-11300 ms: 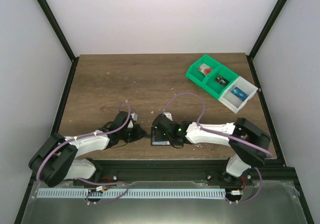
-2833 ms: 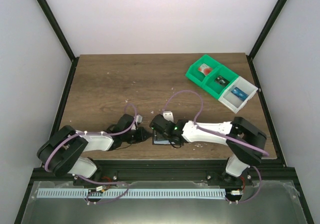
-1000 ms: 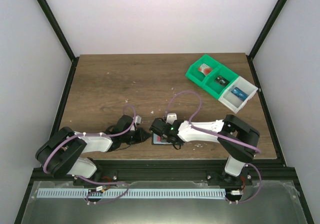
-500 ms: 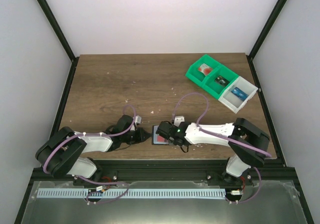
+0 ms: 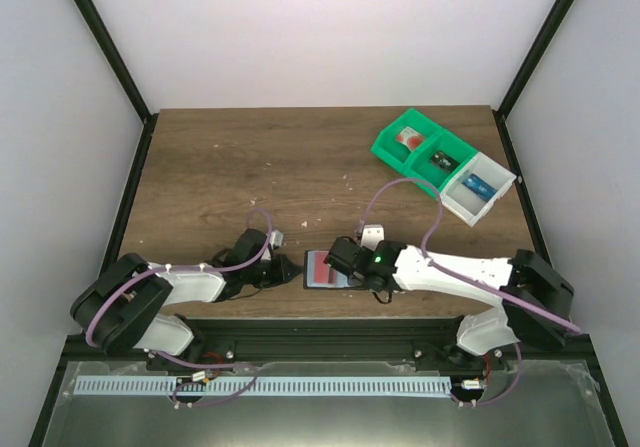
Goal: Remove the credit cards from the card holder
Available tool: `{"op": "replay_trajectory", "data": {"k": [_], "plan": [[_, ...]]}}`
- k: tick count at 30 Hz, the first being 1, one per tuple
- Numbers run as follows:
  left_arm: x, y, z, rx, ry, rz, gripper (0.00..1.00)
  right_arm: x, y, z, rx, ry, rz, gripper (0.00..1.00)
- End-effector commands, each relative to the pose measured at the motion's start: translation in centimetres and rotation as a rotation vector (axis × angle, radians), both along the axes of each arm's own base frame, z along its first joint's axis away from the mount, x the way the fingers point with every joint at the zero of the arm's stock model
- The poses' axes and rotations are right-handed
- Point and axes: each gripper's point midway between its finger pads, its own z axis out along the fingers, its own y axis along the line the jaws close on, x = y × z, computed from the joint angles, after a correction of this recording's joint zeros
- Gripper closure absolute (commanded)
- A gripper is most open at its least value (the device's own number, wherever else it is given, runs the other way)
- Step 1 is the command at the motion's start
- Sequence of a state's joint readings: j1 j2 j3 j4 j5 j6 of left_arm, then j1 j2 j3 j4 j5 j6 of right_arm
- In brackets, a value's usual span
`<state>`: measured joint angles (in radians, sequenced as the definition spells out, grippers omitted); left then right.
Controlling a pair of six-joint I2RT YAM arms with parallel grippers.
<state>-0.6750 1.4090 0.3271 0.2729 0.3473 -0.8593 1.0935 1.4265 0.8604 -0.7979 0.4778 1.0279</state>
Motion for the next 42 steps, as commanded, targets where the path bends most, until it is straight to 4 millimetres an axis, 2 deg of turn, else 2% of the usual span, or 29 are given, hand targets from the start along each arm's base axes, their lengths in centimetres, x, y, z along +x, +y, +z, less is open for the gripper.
{"op": "replay_trajectory", "data": {"k": [1,4,7,9,14,18,22,25,32,42], "plan": [[-2.2,3.6,-4.4,0.184,0.122,0.049,0.87,0.5,2.1,3.2,0.123,-0.05,0.056,0.43],[-2.3,3.5,-4.5,0.182,0.129,0.048,0.87,0.1,6.5,5.7,0.346,-0.066,0.203,0.52],[-2.3,3.4,-4.5,0.178,0.133,0.047,0.87,-0.1,9.4,7.1,0.494,-0.084,0.277,0.61],[-2.4,3.5,-4.5,0.178,0.133,0.049,0.87,0.2,10.5,6.6,0.509,-0.075,0.282,0.62],[-2.5,3.6,-4.4,0.176,0.129,0.05,0.87,1.0,12.3,3.6,0.428,-0.017,0.276,0.62],[-2.6,3.8,-4.5,0.181,0.132,0.05,0.87,1.4,12.5,1.2,0.38,0.0,0.257,0.59],[-2.7,3.8,-4.5,0.177,0.134,0.047,0.87,1.5,12.0,-0.3,0.335,0.017,0.233,0.55],[-2.8,3.8,-4.3,0.174,0.128,0.046,0.87,1.4,12.2,-0.8,0.33,0.029,0.239,0.5],[-2.7,3.7,-4.2,0.168,0.123,0.046,0.87,1.3,12.1,-2.2,0.303,0.06,0.221,0.46],[-2.7,3.7,-4.2,0.168,0.123,0.046,0.87,1.3,12.0,-3.0,0.275,0.076,0.213,0.4]]}}
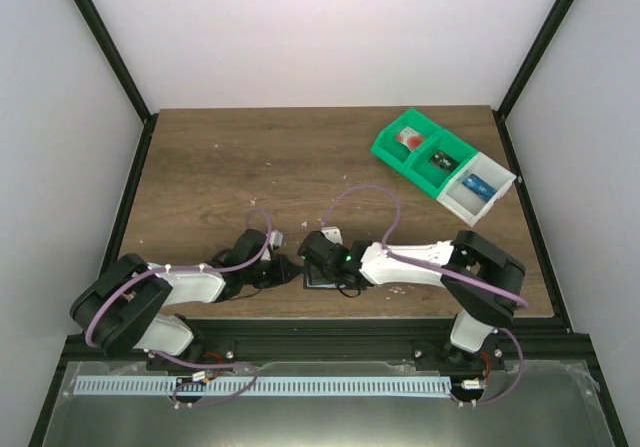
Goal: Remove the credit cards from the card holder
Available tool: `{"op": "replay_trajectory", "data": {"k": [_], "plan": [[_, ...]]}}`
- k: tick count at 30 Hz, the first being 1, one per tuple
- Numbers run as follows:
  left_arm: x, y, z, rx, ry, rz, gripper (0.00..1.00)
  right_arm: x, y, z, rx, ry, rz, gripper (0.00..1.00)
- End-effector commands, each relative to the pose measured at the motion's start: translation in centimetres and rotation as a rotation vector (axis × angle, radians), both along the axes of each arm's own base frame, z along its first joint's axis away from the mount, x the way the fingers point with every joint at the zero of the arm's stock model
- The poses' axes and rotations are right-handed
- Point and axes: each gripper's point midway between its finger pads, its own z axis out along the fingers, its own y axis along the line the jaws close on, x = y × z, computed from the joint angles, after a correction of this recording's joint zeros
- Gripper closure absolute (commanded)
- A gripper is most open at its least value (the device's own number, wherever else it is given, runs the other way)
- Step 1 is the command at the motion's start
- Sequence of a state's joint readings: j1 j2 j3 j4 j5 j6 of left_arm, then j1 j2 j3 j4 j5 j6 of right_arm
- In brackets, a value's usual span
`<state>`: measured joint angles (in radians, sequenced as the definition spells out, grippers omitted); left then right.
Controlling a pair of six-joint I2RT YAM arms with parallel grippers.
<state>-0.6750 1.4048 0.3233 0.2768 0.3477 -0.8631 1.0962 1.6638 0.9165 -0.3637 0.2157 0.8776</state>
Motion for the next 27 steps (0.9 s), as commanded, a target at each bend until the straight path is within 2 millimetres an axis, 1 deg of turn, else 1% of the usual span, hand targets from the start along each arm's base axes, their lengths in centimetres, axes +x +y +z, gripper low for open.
{"op": "replay_trajectory", "data": {"k": [1,8,17,20,24,27], "plan": [[-2.7,3.7,-4.3,0.172,0.124,0.042,0.87,0.3,0.6,0.4,0.004,-0.008,-0.012,0.4],[-2.7,3.7,-4.4,0.176,0.126,0.043,0.87,0.0,-0.6,-0.2,-0.013,-0.012,-0.036,0.48],[-2.6,3.8,-4.4,0.184,0.127,0.044,0.87,-0.3,-2.5,-0.2,-0.028,-0.023,-0.072,0.58],[-2.4,3.8,-4.1,0.193,0.119,0.044,0.87,-0.4,-2.9,-0.1,-0.031,-0.029,-0.077,0.63],[-2.0,3.7,-3.9,0.201,0.113,0.046,0.87,-0.6,-3.5,-0.4,-0.033,-0.029,-0.085,0.73],[-1.8,3.7,-4.0,0.214,0.109,0.045,0.86,-0.6,-3.4,-0.1,-0.023,-0.033,-0.079,0.78]]}}
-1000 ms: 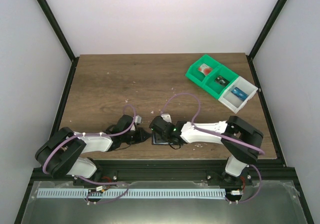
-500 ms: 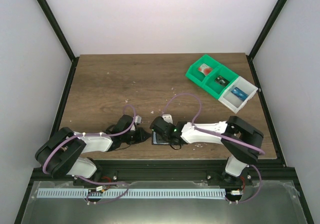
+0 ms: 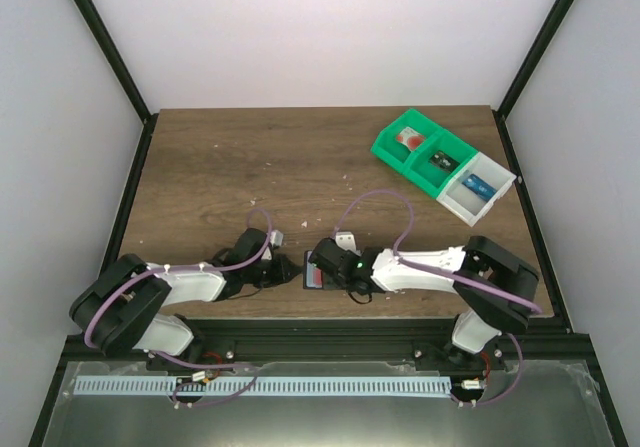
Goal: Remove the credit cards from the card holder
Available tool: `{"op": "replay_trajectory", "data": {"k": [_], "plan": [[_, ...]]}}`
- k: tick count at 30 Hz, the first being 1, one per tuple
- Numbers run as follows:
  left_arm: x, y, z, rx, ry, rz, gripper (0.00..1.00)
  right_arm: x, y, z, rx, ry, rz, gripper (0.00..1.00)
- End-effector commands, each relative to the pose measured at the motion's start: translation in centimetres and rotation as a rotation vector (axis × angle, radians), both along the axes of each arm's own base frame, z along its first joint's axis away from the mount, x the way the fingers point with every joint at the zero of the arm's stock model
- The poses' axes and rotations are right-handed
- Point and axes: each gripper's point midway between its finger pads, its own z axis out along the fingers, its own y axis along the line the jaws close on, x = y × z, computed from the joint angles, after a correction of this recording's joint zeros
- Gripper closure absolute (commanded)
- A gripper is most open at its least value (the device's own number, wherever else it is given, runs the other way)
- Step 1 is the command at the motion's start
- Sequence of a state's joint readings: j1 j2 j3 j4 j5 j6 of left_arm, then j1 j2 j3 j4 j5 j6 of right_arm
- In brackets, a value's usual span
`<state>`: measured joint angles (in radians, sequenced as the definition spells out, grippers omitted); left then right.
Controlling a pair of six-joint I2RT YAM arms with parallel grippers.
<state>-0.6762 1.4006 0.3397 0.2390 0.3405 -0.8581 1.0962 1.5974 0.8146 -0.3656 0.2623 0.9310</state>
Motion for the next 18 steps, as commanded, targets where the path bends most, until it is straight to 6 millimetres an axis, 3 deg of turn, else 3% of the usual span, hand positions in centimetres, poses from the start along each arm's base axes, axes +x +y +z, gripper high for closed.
{"op": "replay_trajectory", "data": {"k": [1,9,18], "plan": [[-1.8,3.7,-4.1,0.203,0.1,0.046,0.86,0.2,-0.3,1.1,0.013,-0.031,-0.011,0.79],[-1.3,3.4,-3.4,0.2,0.091,0.046,0.86,0.4,-0.1,2.1,0.053,-0.065,0.001,0.82],[-0.4,0.7,0.8,0.111,0.035,0.013,0.72,0.0,-0.9,0.1,0.046,-0.031,-0.002,0.85]]}}
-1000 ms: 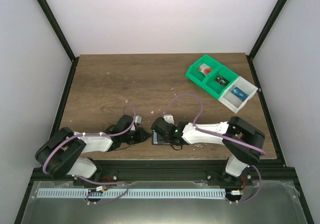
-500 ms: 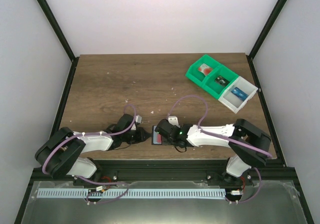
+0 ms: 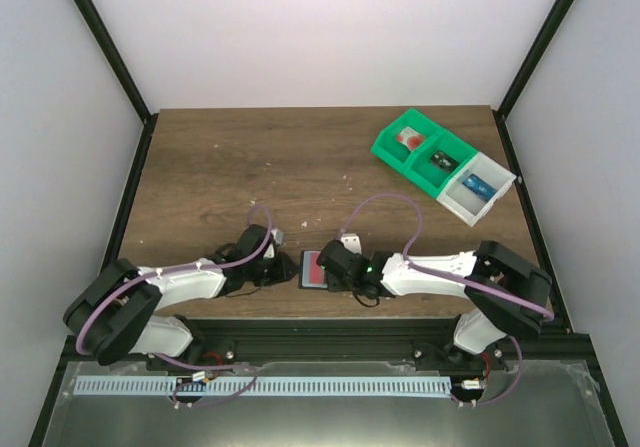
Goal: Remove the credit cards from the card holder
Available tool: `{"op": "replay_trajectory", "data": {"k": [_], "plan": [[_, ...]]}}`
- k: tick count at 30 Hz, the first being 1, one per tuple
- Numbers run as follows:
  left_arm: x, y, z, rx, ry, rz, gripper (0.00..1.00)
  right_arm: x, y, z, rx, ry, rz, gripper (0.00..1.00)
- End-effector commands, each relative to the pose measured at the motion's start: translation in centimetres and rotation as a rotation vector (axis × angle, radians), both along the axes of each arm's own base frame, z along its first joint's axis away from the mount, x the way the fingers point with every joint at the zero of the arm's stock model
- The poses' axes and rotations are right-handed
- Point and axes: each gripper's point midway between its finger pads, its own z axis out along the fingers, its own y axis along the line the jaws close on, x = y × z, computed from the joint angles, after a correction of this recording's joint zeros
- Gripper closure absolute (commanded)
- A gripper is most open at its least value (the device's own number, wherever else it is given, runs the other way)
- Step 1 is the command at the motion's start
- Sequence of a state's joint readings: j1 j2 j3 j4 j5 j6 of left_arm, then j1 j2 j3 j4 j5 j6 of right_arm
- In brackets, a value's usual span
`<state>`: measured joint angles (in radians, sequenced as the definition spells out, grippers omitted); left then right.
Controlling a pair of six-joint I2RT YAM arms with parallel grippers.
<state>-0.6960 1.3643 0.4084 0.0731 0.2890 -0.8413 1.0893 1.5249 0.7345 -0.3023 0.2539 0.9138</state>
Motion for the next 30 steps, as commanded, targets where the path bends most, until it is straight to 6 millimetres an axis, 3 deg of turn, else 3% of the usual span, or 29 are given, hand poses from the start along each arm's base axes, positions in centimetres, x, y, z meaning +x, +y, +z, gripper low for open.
{"op": "replay_trajectory", "data": {"k": [1,5,12,21,30], "plan": [[-0.5,0.1,0.7,0.017,0.02,0.008,0.71,0.3,-0.1,-0.4,-0.001,-0.003,-0.013,0.85],[-0.5,-0.9,1.9,-0.029,0.017,0.0,0.69,0.1,-0.2,0.1,0.022,-0.005,-0.021,0.85],[-0.9,-2.1,3.6,-0.132,0.011,-0.014,0.66,0.5,1.6,3.4,0.146,-0.047,0.01,0.8],[-1.4,-3.3,3.3,-0.203,0.034,-0.05,0.64,0.8,2.6,1.9,0.105,-0.015,0.015,0.78],[-1.5,-3.5,2.9,-0.214,0.046,-0.058,0.62,0.4,1.4,0.0,0.068,0.006,-0.009,0.82]]}}
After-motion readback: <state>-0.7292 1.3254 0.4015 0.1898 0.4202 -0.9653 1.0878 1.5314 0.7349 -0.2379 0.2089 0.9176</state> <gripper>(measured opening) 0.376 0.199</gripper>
